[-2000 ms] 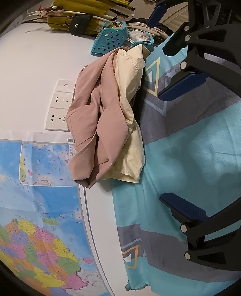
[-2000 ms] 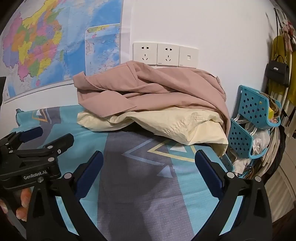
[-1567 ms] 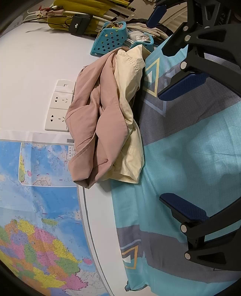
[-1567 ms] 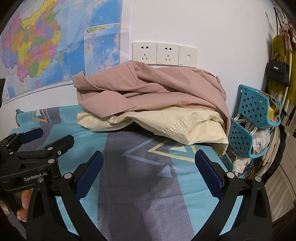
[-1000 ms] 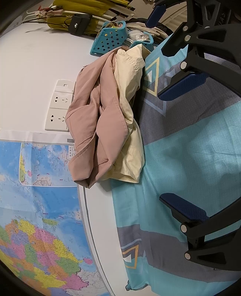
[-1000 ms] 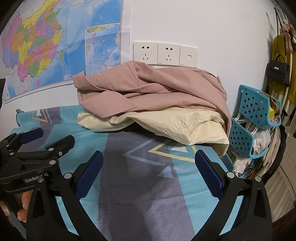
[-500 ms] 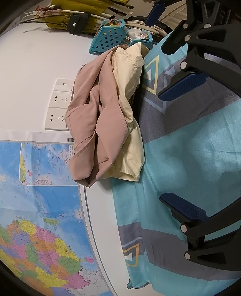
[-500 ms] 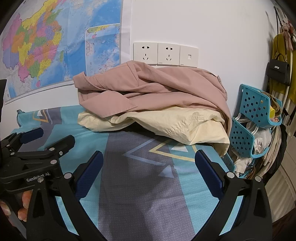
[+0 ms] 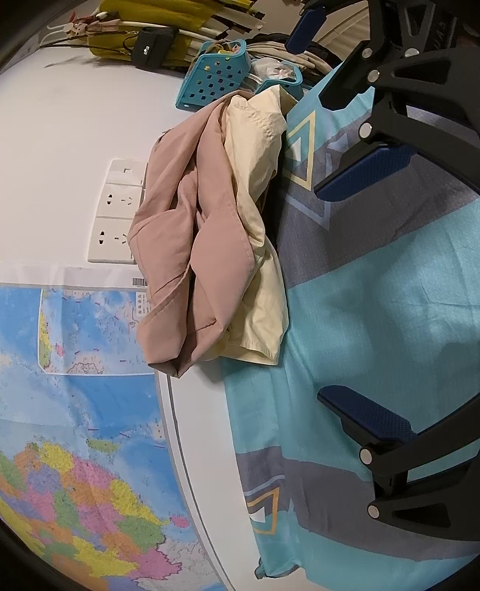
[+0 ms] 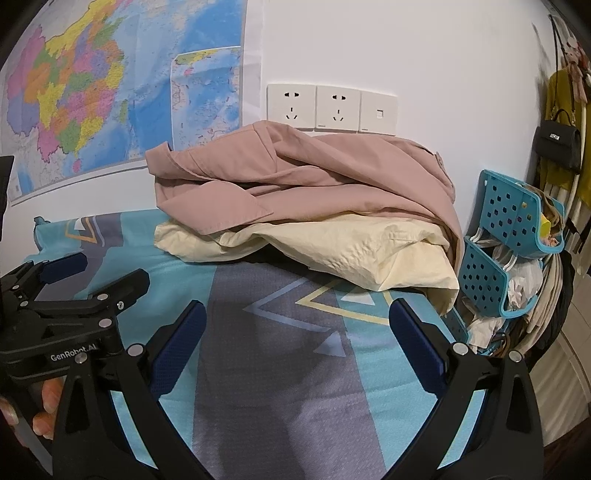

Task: Fold large clothes
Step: 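Grasp the pink jacket on the pile with the right gripper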

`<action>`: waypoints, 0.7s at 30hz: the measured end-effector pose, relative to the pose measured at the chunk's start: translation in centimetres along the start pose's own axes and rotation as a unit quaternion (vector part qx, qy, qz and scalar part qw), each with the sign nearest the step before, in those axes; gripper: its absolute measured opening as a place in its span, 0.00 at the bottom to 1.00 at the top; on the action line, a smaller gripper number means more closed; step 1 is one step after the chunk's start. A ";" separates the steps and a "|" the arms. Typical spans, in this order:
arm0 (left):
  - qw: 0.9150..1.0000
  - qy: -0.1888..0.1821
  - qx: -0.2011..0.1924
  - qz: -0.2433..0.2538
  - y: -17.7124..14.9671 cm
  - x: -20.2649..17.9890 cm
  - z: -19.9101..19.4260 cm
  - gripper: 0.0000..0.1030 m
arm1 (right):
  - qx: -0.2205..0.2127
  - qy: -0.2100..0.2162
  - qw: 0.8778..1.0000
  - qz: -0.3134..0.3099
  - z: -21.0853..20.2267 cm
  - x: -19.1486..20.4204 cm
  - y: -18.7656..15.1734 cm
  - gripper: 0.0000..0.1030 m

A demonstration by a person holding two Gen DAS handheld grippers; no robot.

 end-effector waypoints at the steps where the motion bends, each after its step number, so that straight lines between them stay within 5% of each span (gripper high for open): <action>1: 1.000 -0.001 -0.001 -0.001 0.1 0.1 0.1 0.94 | 0.000 0.001 1.000 -0.001 0.1 -0.1 0.1 0.95; 15: 0.999 -0.006 0.028 -0.044 2.2 2.0 4.6 0.94 | -0.040 0.003 0.992 -0.117 4.8 0.0 7.3 0.95; 21: 0.998 0.005 0.031 -0.046 2.9 2.7 6.9 0.94 | -0.029 0.046 0.982 -0.181 9.8 1.3 11.6 0.95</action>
Point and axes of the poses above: each gripper's, at about its wrist camera, not at the fingertips, and z roughly the way its jaws point, x to its left, y to its top, the point moved 3 cm from there along z, roughly the way its jaws point, and after that the axes turned 3 degrees about -z, right-handed, at the moved point
